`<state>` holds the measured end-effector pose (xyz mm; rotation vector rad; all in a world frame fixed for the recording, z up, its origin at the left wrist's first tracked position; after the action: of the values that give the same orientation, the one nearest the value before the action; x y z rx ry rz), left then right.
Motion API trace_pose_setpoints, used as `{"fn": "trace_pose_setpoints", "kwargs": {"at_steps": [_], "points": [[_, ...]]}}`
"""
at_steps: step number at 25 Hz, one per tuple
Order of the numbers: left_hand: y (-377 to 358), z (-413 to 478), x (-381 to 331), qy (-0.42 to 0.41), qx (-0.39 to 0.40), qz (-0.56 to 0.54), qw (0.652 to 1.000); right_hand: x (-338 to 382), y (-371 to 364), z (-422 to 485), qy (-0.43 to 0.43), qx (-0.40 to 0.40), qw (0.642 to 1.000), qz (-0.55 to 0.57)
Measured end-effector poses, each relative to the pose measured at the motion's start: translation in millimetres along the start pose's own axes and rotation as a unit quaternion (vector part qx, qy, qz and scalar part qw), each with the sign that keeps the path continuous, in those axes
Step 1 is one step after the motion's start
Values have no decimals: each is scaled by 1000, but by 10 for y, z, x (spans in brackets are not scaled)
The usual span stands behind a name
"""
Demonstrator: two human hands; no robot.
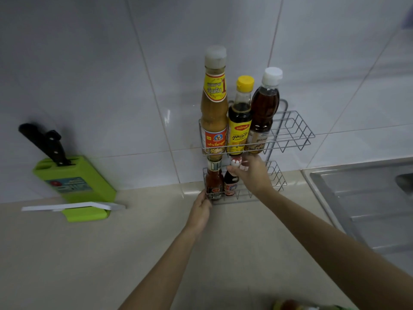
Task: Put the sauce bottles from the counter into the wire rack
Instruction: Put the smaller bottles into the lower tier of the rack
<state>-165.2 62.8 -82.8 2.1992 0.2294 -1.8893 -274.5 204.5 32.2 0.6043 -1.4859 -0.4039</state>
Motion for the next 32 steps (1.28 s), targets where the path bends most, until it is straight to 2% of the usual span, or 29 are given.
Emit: {"fn": "trace_pose_setpoints", "kwargs": {"at_steps": [3, 11, 16, 20, 29, 32], "points": [[-1, 29, 33, -8, 0, 5, 1000, 57, -24, -72, 0, -2, 1000, 10], [10, 67, 91, -2, -8, 8, 1000, 64, -24, -63, 29, -42, 997, -61], [2, 77, 104, -4, -11, 19, 1000, 12, -43, -63, 18, -49, 998, -46], [26, 93, 95, 7, 7, 37, 999, -62, -100, -73, 35, -41, 995, -79], [19, 75, 33, 20, 39, 87, 995, -277, -86, -50, -16, 20, 1000, -18], [54, -99, 42, 26, 14, 107, 994, -303, 61, -235, -5, 27, 999, -33]]}}
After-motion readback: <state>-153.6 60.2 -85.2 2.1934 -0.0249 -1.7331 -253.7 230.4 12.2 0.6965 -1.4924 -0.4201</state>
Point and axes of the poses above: each hand's wrist, its own z-axis towards the middle knuckle, its own y-axis out of the back of the hand, x = y × z, the point moved 9 cm from there along z, towards the middle knuckle, and after that the axes turned 11 degrees about -y, right-handed, at the moved point
